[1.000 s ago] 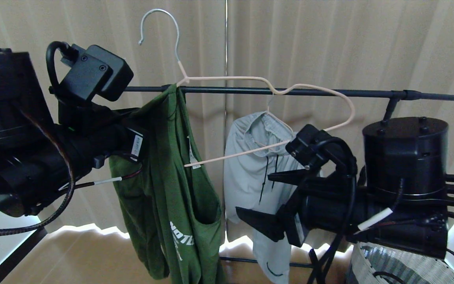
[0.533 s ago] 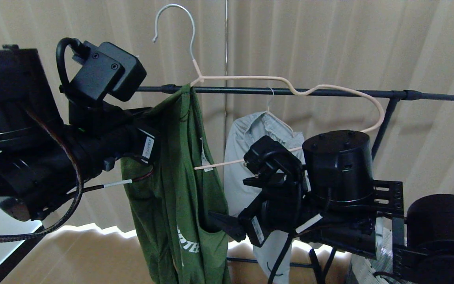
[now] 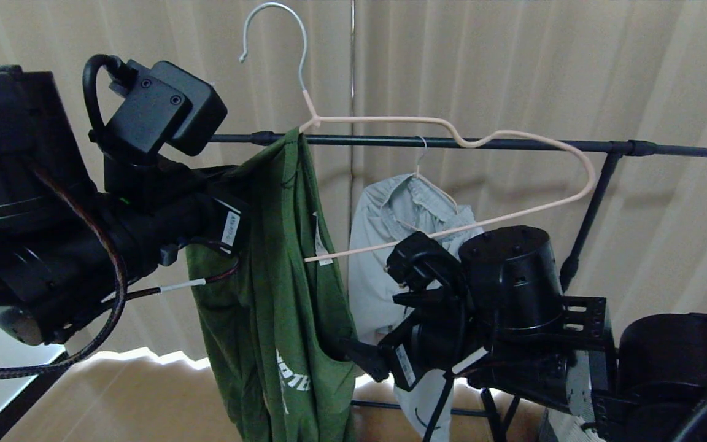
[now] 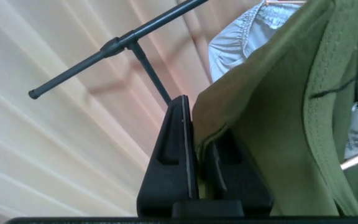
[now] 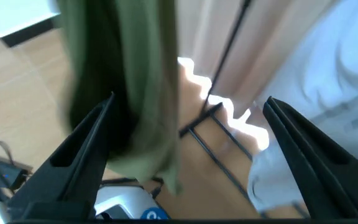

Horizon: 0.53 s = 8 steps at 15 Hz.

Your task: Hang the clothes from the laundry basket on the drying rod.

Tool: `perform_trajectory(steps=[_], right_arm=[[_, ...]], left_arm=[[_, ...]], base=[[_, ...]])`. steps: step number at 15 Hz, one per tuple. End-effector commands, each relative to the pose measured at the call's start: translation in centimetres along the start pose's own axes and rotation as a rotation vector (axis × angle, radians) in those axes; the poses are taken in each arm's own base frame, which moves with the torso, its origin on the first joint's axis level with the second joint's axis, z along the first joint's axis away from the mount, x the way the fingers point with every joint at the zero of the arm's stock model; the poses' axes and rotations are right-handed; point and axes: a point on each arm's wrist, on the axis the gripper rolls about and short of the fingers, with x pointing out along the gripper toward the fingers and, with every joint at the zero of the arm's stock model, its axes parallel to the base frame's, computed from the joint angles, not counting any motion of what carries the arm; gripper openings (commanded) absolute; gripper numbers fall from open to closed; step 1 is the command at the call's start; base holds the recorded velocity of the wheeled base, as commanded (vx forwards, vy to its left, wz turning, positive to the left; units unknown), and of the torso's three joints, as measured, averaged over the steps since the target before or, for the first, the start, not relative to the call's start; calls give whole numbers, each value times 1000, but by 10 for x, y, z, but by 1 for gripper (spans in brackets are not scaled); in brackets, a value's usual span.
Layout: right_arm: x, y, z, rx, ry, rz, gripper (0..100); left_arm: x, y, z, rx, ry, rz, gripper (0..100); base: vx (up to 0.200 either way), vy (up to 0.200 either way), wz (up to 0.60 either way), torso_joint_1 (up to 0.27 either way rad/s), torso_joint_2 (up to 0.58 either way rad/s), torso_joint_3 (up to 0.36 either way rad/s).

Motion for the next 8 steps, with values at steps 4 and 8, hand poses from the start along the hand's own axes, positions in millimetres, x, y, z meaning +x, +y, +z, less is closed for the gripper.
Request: perform_trajectory(steps=[4,8], right_arm=[[-25,-20,-10,24,7,-51,0],[-59,-49,-8,72,-49,-141,0]], left_arm=[[-1,2,2,-3,-6,7,0],[5,8,-9,22,36,37,0]], base=[[0,0,0,0,0,0],[0,0,0,0,0,0]])
